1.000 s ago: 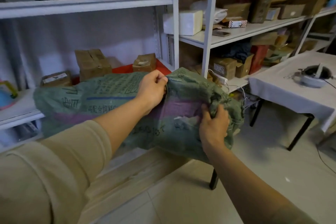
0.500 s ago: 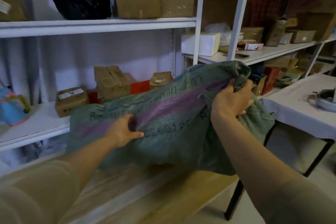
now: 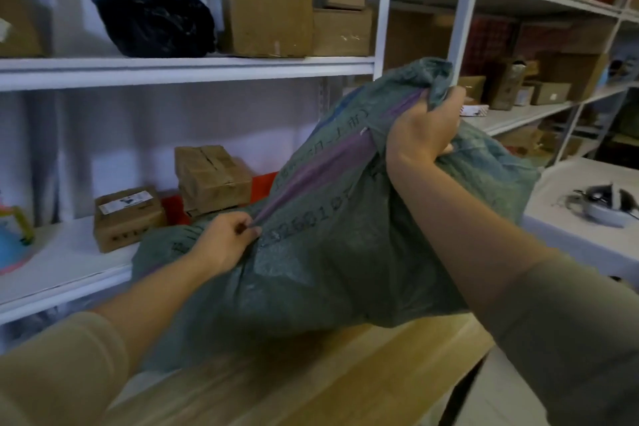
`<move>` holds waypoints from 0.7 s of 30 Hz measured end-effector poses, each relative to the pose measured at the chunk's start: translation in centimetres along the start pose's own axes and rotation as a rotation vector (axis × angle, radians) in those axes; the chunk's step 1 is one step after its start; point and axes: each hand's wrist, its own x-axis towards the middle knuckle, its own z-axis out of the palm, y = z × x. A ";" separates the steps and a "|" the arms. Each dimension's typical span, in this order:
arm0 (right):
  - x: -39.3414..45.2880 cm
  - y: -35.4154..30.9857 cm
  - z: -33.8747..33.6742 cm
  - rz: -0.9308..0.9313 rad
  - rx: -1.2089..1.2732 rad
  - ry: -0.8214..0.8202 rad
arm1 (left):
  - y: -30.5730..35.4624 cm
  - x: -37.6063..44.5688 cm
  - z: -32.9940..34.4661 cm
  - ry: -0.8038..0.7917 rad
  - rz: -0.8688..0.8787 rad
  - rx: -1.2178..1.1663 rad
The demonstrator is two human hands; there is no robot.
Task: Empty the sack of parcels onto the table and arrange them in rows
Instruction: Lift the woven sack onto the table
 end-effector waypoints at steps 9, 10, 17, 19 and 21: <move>2.0 -0.2 0.3 -0.097 0.111 -0.107 | -1.5 -2.9 0.2 -0.202 -0.130 0.041; 2.1 0.0 0.2 -0.096 0.121 -0.112 | -2.1 -3.2 0.2 -0.240 -0.179 0.196; 3.5 0.8 -0.5 -0.048 0.166 -0.136 | -3.5 -4.2 3.7 -0.175 -0.279 0.335; 3.8 1.2 -0.8 -0.052 0.183 -0.141 | -3.8 -4.3 3.9 -0.166 -0.331 0.326; 4.0 1.7 -1.1 -0.060 0.197 -0.139 | -4.4 -4.3 4.1 -0.199 -0.292 0.309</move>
